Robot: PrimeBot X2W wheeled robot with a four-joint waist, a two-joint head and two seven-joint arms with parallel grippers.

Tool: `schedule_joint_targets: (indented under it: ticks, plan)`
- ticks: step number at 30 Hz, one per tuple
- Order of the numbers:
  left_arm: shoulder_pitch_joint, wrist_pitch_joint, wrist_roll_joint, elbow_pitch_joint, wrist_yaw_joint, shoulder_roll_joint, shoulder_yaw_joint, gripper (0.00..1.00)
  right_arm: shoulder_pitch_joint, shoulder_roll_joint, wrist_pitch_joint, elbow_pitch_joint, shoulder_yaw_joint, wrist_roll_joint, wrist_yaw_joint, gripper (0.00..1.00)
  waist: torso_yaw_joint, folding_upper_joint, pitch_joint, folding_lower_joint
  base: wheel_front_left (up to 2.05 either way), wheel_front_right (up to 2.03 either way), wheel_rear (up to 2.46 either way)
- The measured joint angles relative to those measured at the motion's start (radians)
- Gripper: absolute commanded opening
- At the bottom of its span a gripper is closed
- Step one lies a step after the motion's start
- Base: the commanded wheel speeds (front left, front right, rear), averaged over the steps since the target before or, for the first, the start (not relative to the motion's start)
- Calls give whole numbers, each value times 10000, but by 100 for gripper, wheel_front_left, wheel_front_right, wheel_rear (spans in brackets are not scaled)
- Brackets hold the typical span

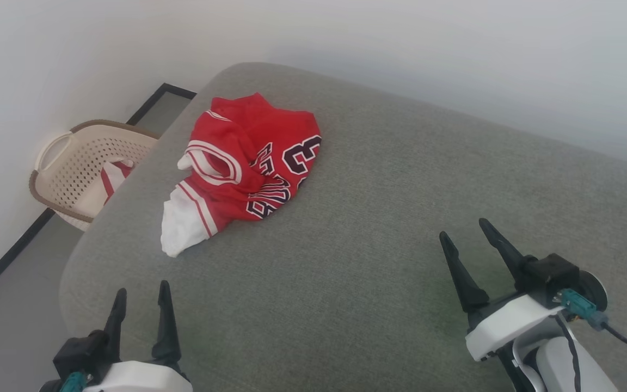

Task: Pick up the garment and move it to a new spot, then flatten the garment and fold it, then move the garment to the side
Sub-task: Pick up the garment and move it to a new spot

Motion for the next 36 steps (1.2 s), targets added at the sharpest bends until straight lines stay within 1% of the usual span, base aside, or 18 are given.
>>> schedule_joint_targets:
  ticks: [5,7,10,13,16,18,19,20,22,26,29,32,33,36]
  plan:
    - [-84,2,-100,-81,-35,2,6,100,-147,-111,0,-63,38,77,0,100,-270,0,110,0,0,0,0]
    - [-438,2,27,12,-242,6,8,100,-185,-209,-2,-100,8,100,0,100,-475,0,209,0,0,0,0]
    - [-1548,0,163,215,-602,27,242,100,-284,-370,-2,-213,-23,153,0,100,-842,0,424,0,0,0,0]
    - [-2833,-6,205,809,-872,476,464,100,-408,-533,-2,-374,-92,240,0,100,-1258,0,723,0,0,0,0]
    - [-4221,0,50,1962,-1053,997,606,100,-507,-717,-2,-441,-136,339,0,100,-1681,0,1106,0,0,0,0]
    - [-5157,257,-594,2911,-1152,1216,903,100,-624,-807,-2,-493,-113,387,0,100,-1990,0,1371,0,0,0,0]
    - [-5560,449,-627,3419,-1168,1515,924,100,-703,-859,-4,-522,-125,431,2,100,-2137,0,1513,0,0,0,0]
    - [-5934,727,-616,3879,-1187,1870,922,100,-785,-922,-2,-550,-134,451,2,100,-2296,0,1660,0,0,0,0]
    - [-6585,1639,-874,4869,-1243,2330,984,100,-968,-986,-2,-640,-169,531,0,100,-2600,0,1951,0,0,0,0]
    - [-7694,3810,-1325,6443,-1296,2991,800,100,-1220,-1162,-4,-731,-301,633,0,100,-3166,0,2570,0,0,0,0]
    - [-8298,5386,-1645,7296,-1315,3241,681,100,-1332,-1258,-2,-784,-334,686,0,100,-3505,0,3028,0,0,0,0]
    - [-8798,6466,-1856,7816,-1327,3327,623,100,-1479,-1356,-2,-899,-314,713,0,100,-3770,0,3483,-1,0,0,0]
    - [-9138,6966,-2023,8023,-1325,3369,629,100,-1593,-1457,-4,-991,-311,729,0,100,-3913,0,3783,0,0,0,0]
    - [-9495,7402,-2142,8264,-1327,3559,598,100,-1698,-1565,-2,-1093,-322,777,0,100,-4101,1,4182,0,0,0,0]
